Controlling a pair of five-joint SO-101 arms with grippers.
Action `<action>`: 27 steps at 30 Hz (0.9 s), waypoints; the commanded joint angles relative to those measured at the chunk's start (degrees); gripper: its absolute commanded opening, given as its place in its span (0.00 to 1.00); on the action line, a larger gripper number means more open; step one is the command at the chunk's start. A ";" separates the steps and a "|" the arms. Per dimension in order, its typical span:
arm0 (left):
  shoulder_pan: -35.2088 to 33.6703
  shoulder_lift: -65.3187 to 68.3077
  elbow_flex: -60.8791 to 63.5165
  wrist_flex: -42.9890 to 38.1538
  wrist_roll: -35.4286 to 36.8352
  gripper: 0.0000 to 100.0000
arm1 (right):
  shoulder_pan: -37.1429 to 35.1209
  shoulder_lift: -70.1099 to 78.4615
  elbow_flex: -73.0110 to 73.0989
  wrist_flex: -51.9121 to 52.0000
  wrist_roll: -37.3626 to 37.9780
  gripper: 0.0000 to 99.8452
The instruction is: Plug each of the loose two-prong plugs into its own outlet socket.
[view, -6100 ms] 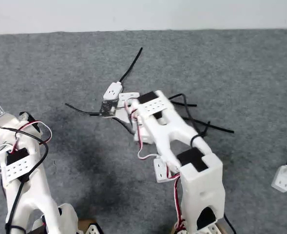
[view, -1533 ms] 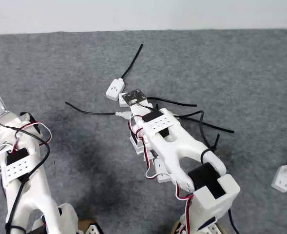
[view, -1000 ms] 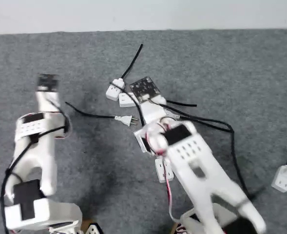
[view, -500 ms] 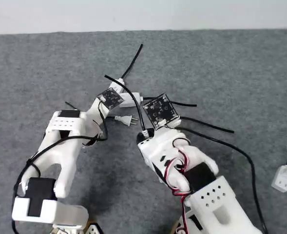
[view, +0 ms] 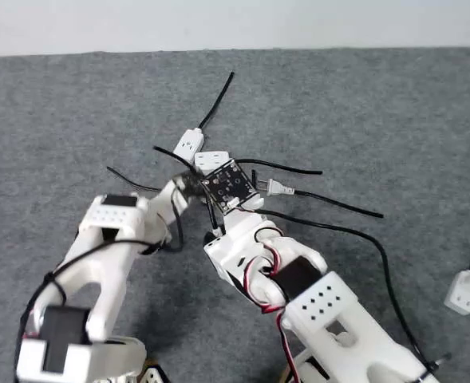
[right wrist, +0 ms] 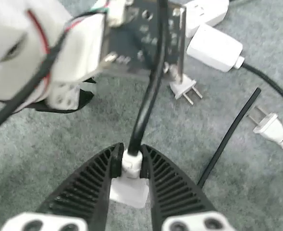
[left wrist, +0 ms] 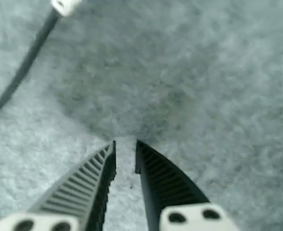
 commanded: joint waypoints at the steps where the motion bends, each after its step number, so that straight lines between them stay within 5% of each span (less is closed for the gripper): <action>1: 1.85 -10.73 8.22 -7.56 -1.58 0.05 | -0.48 0.75 -2.55 -1.54 -0.79 0.01; 10: 0.53 -13.98 11.30 -11.34 -0.70 0.05 | 1.45 0.75 -2.64 -1.10 -0.35 0.01; 21: -6.95 -14.51 11.38 -24.09 18.29 0.05 | 11.12 0.31 -1.58 1.80 3.43 0.01; 27: -7.12 -14.24 11.38 -24.53 18.55 0.05 | 12.00 0.31 2.64 2.86 7.12 0.01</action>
